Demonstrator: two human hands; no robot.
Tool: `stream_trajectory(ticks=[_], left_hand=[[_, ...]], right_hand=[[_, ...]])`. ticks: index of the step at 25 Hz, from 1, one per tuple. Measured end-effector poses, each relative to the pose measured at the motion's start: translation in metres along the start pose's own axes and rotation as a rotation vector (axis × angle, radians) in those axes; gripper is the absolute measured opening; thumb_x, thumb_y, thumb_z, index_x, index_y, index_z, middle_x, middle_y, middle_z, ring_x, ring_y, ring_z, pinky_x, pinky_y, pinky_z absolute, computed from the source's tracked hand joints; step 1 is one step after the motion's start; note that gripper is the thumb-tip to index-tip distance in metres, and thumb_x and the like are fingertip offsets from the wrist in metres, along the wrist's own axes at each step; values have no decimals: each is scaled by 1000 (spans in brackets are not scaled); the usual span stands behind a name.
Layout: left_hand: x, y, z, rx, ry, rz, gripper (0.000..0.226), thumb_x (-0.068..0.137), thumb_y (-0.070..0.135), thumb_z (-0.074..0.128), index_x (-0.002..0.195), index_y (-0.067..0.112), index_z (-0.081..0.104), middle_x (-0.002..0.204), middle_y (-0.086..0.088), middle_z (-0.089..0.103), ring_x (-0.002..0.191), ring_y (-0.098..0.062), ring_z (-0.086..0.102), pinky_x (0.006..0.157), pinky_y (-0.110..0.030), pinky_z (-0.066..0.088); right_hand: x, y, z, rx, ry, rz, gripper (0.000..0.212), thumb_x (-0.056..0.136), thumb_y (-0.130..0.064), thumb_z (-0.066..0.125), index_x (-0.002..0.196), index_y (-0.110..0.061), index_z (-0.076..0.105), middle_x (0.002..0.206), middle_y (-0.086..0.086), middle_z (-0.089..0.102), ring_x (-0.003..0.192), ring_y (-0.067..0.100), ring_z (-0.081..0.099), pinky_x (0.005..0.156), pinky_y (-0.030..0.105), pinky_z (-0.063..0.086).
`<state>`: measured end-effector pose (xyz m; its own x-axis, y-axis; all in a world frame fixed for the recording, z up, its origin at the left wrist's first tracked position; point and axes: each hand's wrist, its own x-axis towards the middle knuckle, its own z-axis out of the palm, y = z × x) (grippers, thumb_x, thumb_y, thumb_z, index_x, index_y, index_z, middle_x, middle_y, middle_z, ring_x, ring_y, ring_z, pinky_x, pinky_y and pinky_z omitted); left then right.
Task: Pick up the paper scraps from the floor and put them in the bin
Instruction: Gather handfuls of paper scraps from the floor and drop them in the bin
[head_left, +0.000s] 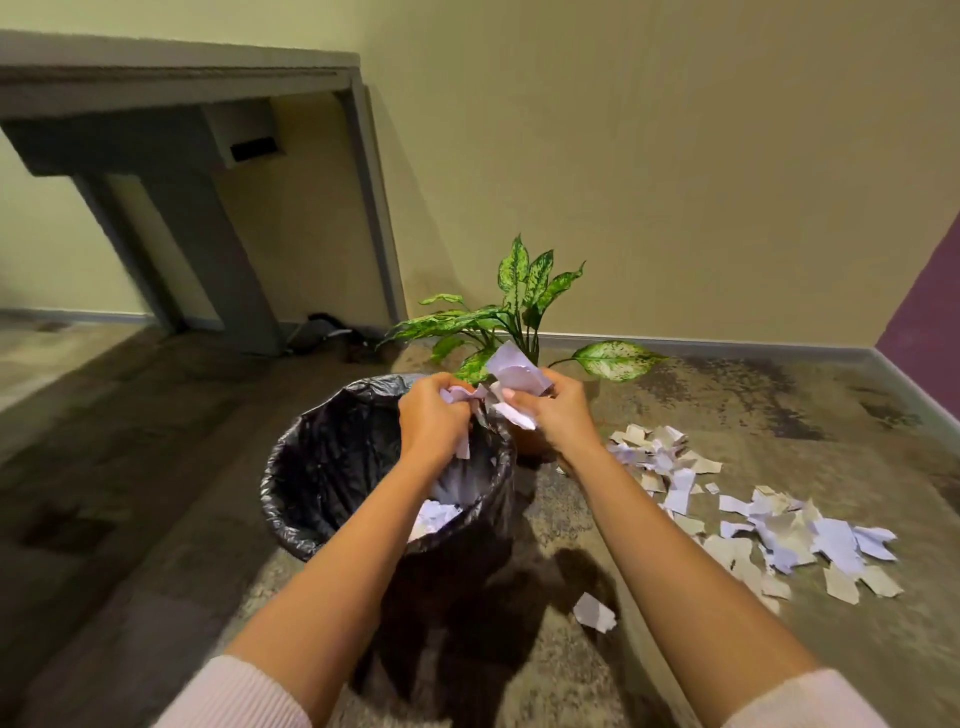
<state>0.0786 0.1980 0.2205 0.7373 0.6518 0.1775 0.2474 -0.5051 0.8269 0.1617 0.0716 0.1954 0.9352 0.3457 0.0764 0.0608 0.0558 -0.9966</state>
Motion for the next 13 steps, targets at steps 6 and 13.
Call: stream_trajectory(ticks=[6,13], left_hand=[[15,-58,-39,174,1,-130,7,77,18,71,79,25,72,81,-1,70,88,-24,64,69,-30,46],[13,-78,-45,255,-17,-201,23,82,18,68,104,23,69,104,1,71,95,-21,65,71,-28,46]], right_hand=[[5,13,46,-375,-162,-96,19,71,-25,82,82,-20,67,74,-6,67,67,6,56,61,19,42],[3,8,62,-482,-268,-83,34,69,-27,84,97,-23,65,105,3,64,91,18,66,78,31,55]])
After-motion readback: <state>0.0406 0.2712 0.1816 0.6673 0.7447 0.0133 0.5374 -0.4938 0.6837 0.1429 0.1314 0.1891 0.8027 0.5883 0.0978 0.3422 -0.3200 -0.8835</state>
